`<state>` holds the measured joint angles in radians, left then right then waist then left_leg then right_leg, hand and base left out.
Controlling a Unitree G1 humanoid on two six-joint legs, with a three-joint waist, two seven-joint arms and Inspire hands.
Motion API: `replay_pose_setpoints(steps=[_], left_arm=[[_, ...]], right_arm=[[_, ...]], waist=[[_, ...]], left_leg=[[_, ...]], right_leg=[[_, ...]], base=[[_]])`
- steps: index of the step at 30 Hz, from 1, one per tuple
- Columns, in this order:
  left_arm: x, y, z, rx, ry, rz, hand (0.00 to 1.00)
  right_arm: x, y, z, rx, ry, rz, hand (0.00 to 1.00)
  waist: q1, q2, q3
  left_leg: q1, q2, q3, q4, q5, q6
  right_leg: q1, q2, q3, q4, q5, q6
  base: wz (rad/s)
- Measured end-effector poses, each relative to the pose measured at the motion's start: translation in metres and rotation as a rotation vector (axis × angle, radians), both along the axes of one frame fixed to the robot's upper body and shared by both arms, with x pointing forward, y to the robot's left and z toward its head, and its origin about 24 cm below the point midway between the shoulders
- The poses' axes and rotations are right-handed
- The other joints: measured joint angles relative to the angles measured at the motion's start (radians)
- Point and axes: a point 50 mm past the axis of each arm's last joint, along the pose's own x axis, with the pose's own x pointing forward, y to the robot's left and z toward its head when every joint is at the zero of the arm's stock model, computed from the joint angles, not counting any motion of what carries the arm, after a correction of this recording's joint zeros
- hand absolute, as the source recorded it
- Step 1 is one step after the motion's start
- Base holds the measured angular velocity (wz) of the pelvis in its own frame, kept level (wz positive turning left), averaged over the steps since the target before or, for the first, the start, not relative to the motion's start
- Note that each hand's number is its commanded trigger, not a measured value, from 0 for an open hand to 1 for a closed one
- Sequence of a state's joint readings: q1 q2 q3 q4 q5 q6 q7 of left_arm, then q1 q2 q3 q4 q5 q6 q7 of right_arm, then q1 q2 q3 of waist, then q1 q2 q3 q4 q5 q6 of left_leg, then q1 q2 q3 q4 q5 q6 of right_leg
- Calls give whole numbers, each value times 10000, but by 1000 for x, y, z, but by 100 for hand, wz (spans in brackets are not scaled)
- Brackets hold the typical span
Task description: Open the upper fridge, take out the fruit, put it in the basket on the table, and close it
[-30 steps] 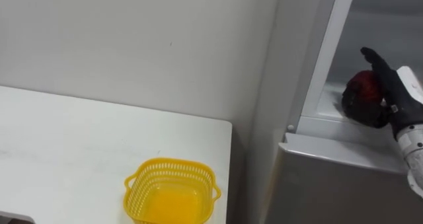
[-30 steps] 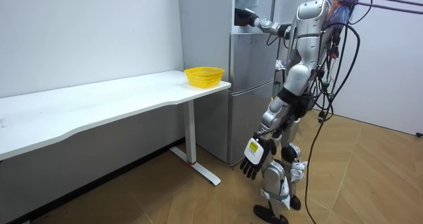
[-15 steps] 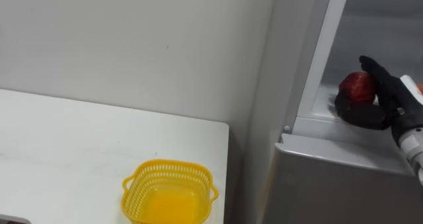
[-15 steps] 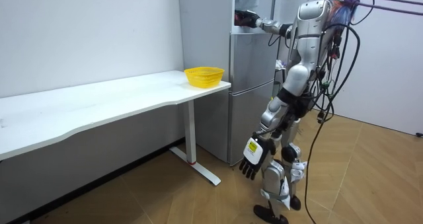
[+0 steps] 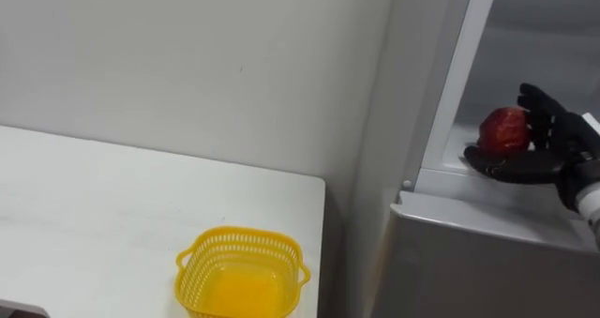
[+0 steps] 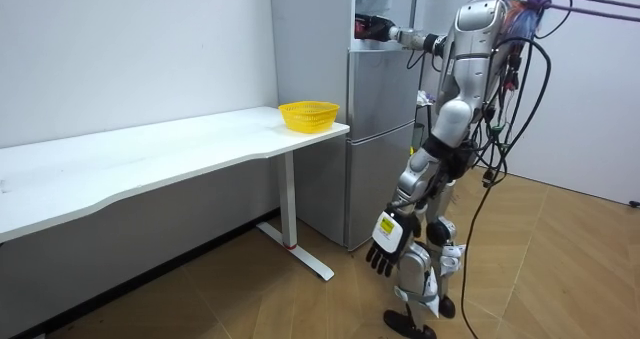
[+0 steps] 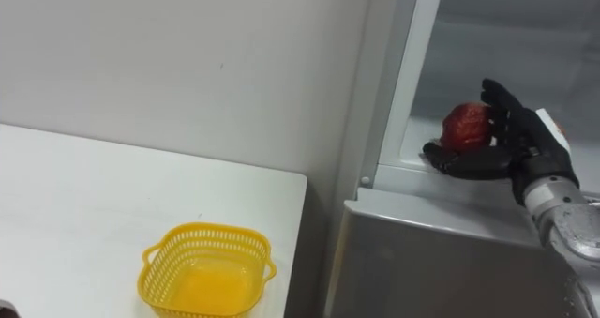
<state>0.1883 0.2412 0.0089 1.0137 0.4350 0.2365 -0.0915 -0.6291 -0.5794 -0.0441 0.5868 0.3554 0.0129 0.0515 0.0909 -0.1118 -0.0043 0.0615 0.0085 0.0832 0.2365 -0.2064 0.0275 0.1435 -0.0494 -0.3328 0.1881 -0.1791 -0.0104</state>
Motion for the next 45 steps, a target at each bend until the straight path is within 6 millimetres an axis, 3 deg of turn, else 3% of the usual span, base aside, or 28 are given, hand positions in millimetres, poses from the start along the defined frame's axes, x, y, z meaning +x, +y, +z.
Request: replay_pose_setpoints(steps=[1,29,38,41,45], left_arm=[[0,0,0,0,2,1,0],[1,1,0,8,-14,81,0],[1,2,1,19,-9,62,0],[1,2,1,19,-15,63,0],[3,0,-1,-8,23,-43,0]], right_arm=[[0,0,-1,25,24,37,100],[3,-3,7,1067,-289,359,100],[3,-2,5,1033,-179,105,100],[4,3,5,1158,-213,41,100],[1,26,4,1300,-769,517,100]], waist=[[3,0,0],[-32,41,15],[-15,-147,-17],[-47,-164,-15],[-86,-8,-23]], left_leg=[[-1,0,0,0,-1,0],[-26,1,2,-1,-2,1],[-27,-4,3,-2,-2,0],[-26,-5,6,3,-3,2],[-5,1,32,-2,-3,2]], right_leg=[[0,-1,-1,1,0,0],[-12,2,-6,-7,0,-1],[-20,6,35,-13,0,-2],[-35,14,69,-16,0,-3],[-29,21,111,-16,4,-8]], base=[[0],[0],[0],[0],[-1]])
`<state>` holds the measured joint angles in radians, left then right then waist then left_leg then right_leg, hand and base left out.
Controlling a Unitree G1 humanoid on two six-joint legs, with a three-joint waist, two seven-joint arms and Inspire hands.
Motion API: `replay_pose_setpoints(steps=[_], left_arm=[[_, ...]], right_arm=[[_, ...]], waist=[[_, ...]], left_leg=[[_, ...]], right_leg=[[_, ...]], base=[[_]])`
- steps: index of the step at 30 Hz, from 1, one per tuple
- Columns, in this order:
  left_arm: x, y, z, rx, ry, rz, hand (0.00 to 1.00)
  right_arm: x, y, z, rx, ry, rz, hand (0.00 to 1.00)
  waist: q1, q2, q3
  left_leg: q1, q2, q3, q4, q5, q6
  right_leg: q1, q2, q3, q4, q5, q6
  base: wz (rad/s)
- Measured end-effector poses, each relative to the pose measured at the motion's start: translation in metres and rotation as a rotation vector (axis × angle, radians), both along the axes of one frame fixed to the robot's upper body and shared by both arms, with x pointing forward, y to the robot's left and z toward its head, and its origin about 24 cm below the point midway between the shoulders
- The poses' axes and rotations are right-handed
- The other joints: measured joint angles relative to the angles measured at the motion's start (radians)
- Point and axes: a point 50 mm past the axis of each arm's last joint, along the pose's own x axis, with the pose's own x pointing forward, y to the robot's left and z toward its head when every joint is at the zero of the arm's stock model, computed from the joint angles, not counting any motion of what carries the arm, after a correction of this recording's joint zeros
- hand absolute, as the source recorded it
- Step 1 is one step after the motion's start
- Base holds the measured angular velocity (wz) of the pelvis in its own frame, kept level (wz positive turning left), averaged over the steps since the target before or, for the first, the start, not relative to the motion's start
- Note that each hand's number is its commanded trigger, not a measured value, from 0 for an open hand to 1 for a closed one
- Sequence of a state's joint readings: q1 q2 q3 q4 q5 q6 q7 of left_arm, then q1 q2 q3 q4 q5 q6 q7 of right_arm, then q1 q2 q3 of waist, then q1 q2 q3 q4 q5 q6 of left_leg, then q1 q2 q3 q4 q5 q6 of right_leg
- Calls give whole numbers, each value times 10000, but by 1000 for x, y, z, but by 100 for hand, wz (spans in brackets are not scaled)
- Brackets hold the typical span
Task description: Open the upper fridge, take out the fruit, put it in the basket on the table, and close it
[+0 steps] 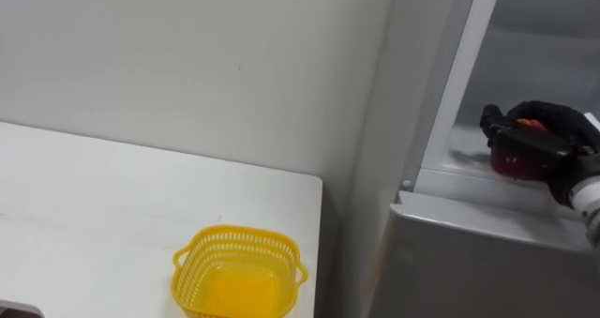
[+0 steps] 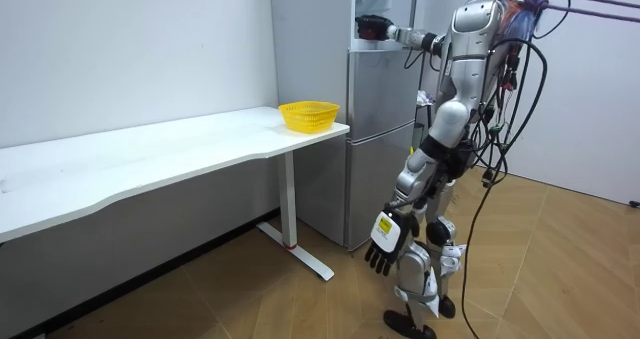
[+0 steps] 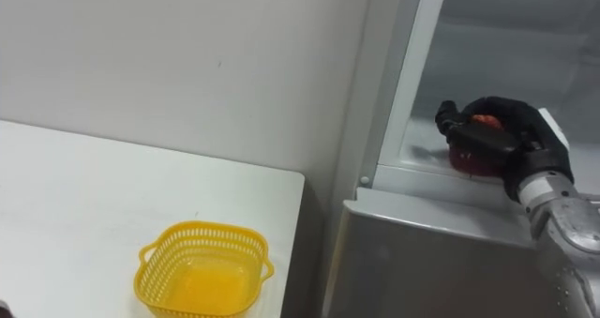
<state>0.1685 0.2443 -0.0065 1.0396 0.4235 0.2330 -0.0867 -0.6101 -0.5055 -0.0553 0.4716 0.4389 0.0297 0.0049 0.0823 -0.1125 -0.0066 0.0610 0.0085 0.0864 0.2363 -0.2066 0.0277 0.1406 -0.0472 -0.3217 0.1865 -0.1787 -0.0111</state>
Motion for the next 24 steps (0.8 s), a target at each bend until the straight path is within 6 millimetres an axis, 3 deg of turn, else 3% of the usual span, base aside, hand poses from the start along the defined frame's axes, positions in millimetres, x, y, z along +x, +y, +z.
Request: replay_pose_setpoints(steps=[7,12,20,24], left_arm=[[-3,-4,-2,-7,36,-149,0],[-2,-12,-4,-222,-39,-156,0],[-1,-15,-5,-331,-342,-232,0],[1,-17,-5,-384,-609,-189,0]], right_arm=[[-15,28,1,-489,-944,82,100],[-22,39,0,-454,-1247,106,100],[-37,50,4,-1311,-1861,-206,100],[-57,62,17,-2403,-2912,-379,100]], waist=[[-16,450,-19],[-27,659,-36],[-163,645,-50],[-209,648,-47]], left_leg=[[14,7,109,-21,-4,7],[-8,8,183,-29,-2,10],[-33,1,197,-136,1,8],[-164,6,241,-174,3,8]], right_leg=[[-39,-7,106,14,7,1],[-118,-15,183,40,9,-1],[-188,-8,188,-9,6,3],[-359,-4,205,-3,5,5]], base=[[-3],[-5],[0],[-2]])
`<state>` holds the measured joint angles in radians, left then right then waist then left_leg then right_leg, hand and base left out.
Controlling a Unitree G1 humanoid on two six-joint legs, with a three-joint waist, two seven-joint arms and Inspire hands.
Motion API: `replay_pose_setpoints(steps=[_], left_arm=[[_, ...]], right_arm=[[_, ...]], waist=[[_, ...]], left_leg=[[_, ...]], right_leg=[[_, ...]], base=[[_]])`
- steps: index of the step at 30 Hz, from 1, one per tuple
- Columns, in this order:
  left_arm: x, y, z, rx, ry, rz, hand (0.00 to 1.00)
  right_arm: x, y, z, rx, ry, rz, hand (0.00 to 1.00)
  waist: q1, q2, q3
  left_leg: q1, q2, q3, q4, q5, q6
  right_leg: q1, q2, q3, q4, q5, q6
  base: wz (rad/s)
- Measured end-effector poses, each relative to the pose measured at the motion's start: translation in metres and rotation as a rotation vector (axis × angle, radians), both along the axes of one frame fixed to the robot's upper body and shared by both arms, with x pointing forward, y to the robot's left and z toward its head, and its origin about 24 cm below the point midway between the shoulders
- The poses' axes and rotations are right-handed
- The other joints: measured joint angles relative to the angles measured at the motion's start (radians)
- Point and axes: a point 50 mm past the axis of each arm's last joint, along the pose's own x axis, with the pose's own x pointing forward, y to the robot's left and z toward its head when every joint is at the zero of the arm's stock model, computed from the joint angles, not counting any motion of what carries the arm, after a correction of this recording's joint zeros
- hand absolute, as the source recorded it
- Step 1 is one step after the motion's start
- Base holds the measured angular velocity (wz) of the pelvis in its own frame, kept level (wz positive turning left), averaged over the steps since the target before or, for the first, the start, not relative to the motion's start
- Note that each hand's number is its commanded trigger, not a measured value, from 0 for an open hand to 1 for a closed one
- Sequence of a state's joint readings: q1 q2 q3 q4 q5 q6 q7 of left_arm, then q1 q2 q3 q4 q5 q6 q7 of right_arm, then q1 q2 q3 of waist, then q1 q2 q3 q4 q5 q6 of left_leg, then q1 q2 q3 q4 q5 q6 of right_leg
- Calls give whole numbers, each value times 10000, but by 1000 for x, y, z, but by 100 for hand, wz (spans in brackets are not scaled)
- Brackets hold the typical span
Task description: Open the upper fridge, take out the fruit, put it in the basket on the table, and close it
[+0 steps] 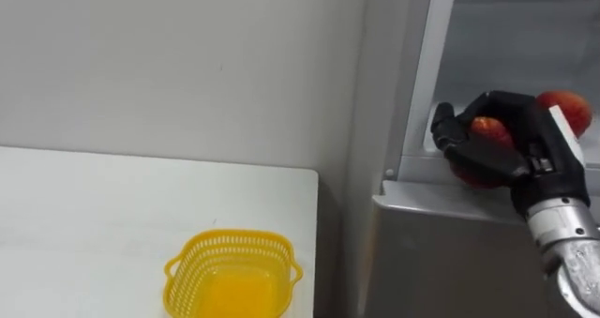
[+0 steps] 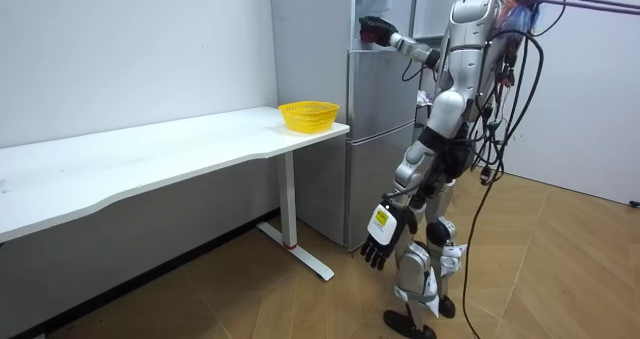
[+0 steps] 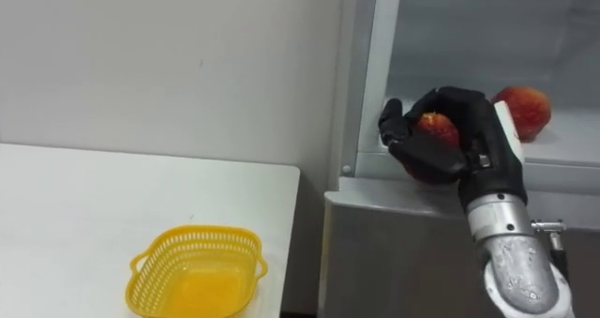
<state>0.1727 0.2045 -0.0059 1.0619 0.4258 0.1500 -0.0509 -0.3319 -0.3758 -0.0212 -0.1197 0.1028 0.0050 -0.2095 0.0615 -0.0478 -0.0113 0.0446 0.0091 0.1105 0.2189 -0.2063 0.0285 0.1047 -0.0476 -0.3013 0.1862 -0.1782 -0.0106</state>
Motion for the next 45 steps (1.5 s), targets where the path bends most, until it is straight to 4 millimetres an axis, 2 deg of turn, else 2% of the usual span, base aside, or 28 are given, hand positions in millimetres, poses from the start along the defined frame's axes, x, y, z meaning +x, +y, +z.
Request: replay_pose_setpoints(steps=[4,8,13,16,21,26,30,33,36,38,43,45], left_arm=[[-2,-1,-1,-51,112,-40,0],[1,-1,-1,-64,0,-99,0],[10,-5,-2,-209,-172,-420,0],[13,-8,-2,-293,-174,-861,0],[17,-10,-3,-365,-212,-1119,0],[19,-8,-2,-344,-322,-1155,0],[17,-5,-2,-326,-253,-1200,0],[16,-1,-1,-289,-204,-1255,0],[16,0,-1,-356,-163,-1280,0],[16,1,0,-352,-198,-1313,0],[14,7,1,-242,-109,-1270,0],[11,6,1,-333,-4,-1251,0]], right_arm=[[-12,14,15,-1237,-1173,-519,100],[-17,29,20,-2511,-1700,-649,100],[-31,60,27,-3700,-2664,-93,100],[-38,75,30,-4172,-3214,324,100],[-43,89,29,-4899,-3617,658,100],[-45,104,28,-6017,-3868,1107,100],[-47,111,26,-6329,-3885,1509,100],[-45,116,29,-6821,-4205,1403,100],[-41,120,26,-7505,-4293,1245,100],[-37,122,20,-7657,-4169,1268,100],[-17,120,-7,-8672,-3096,1029,100],[-12,118,-15,-9068,-2719,926,100]], waist=[[-50,-2,15],[-54,-71,60],[162,-173,79],[288,-239,40],[487,-392,45],[799,-479,131],[898,-719,188],[1054,-919,264],[1349,-991,266],[1422,-1017,279],[1866,-1104,307],[1935,-1105,306]], left_leg=[[18,20,177,-70,1,-2],[28,18,179,-132,2,-3],[-43,46,274,-163,2,-5],[-40,44,278,-201,2,-4],[3,44,262,-204,0,-4],[25,37,239,-290,6,-14],[-53,4,-64,-275,31,-38],[-158,-11,-244,-198,45,-39],[-211,-42,-376,-118,45,-38],[-255,-83,-585,-80,46,-33],[-364,-119,-860,7,38,-24],[-406,-147,-929,28,38,-24]], right_leg=[[-22,0,-11,-4,0,1],[-49,10,36,-4,0,2],[-212,69,223,18,1,0],[-230,60,224,10,2,1],[-193,96,230,-3,2,2],[-189,101,186,-6,1,3],[-144,78,-157,-4,0,4],[-149,57,-323,-1,-2,7],[-133,29,-548,6,-4,10],[-76,-19,-753,10,-13,24],[-25,-55,-896,26,-52,85],[-19,-59,-1023,6,-69,111]], base=[[-6],[-1],[-8],[-2],[-1],[0],[19],[18],[16],[29],[18],[12]])
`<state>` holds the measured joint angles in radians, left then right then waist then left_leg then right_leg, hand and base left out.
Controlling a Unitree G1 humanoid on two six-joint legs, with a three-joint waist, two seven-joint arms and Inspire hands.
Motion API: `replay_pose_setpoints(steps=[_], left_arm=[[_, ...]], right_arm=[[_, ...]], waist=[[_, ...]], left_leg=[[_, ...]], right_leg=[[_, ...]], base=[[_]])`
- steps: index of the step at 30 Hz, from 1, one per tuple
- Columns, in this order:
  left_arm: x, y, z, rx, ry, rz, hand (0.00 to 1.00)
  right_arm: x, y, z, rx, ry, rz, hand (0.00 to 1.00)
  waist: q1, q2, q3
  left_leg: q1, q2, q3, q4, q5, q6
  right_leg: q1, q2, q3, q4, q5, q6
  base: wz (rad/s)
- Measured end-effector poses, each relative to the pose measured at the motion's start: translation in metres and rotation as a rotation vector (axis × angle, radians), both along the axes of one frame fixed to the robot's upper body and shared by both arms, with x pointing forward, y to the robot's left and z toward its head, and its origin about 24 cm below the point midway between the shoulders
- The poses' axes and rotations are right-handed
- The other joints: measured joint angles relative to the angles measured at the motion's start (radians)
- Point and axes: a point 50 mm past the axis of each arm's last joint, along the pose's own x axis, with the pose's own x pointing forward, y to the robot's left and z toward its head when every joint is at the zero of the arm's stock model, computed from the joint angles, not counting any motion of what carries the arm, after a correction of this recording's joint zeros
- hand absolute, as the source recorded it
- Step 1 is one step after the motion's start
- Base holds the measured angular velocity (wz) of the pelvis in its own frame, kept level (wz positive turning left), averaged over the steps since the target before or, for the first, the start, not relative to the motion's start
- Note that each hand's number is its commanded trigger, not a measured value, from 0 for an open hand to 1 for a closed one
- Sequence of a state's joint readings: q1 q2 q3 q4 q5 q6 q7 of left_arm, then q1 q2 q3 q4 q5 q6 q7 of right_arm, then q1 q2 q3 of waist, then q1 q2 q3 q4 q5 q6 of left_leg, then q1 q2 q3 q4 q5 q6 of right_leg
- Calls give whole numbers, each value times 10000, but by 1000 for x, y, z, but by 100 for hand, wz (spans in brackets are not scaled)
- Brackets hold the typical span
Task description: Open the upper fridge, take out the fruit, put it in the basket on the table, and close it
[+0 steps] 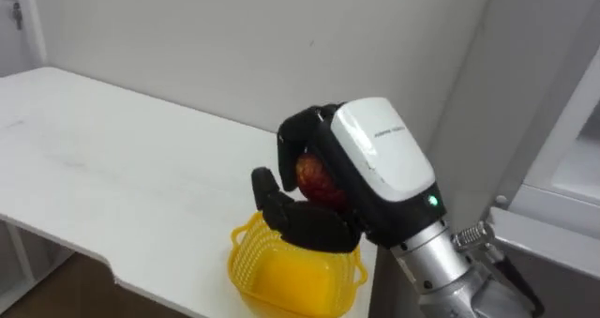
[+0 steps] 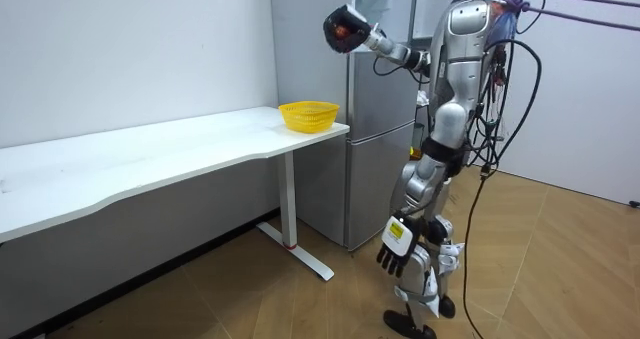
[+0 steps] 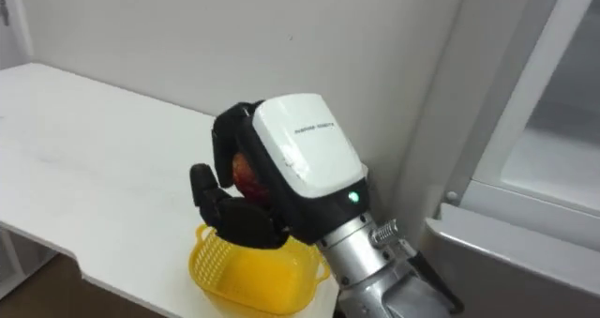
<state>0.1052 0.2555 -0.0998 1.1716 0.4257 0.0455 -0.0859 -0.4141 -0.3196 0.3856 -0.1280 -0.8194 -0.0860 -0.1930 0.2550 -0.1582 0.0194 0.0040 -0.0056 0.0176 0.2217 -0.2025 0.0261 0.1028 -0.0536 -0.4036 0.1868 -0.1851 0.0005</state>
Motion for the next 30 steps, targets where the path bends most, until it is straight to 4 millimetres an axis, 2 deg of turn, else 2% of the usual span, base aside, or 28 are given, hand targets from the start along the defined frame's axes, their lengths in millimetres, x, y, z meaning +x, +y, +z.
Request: replay_pose_setpoints(steps=[5,10,15,19,22,26,30], left_arm=[[-4,0,0,-71,181,55,0],[2,2,2,-40,-35,-25,0],[2,3,2,-4,-8,-40,0],[-2,4,2,69,20,-3,0],[-4,4,2,91,49,18,0],[-3,4,3,98,-62,-25,0],[1,5,5,125,-218,-76,0]], right_arm=[[9,-3,-22,-720,708,-485,100],[17,-10,-48,-1352,1632,-872,100],[22,-17,-65,-1652,2293,-1204,100],[27,-26,-79,-1858,2854,-1746,100],[32,-31,-82,-2003,2998,-2053,100],[39,-35,-87,-2263,3239,-2466,100],[40,-38,-89,-2280,3288,-2694,100]], waist=[[8,2,-3],[281,-24,-24],[500,-51,-44],[577,-164,-118],[593,-211,-98],[705,-251,-73],[821,-356,-7]], left_leg=[[-143,-73,-224,108,4,11],[-285,-80,-342,204,5,9],[-309,-78,-404,210,15,3],[-315,-99,-494,176,45,7],[-336,-120,-575,173,58,12],[-341,-152,-603,153,77,24],[-416,-217,-708,158,96,58]], right_leg=[[15,-2,-133,-19,-11,16],[-4,0,-337,-17,-11,16],[-1,9,-382,-15,-12,15],[12,-2,-402,-9,-12,16],[36,-28,-662,-7,-12,16],[26,-53,-678,-12,-14,20],[-8,-114,-736,-12,-20,29]], base=[[13],[8],[3],[8],[9],[1],[7]])
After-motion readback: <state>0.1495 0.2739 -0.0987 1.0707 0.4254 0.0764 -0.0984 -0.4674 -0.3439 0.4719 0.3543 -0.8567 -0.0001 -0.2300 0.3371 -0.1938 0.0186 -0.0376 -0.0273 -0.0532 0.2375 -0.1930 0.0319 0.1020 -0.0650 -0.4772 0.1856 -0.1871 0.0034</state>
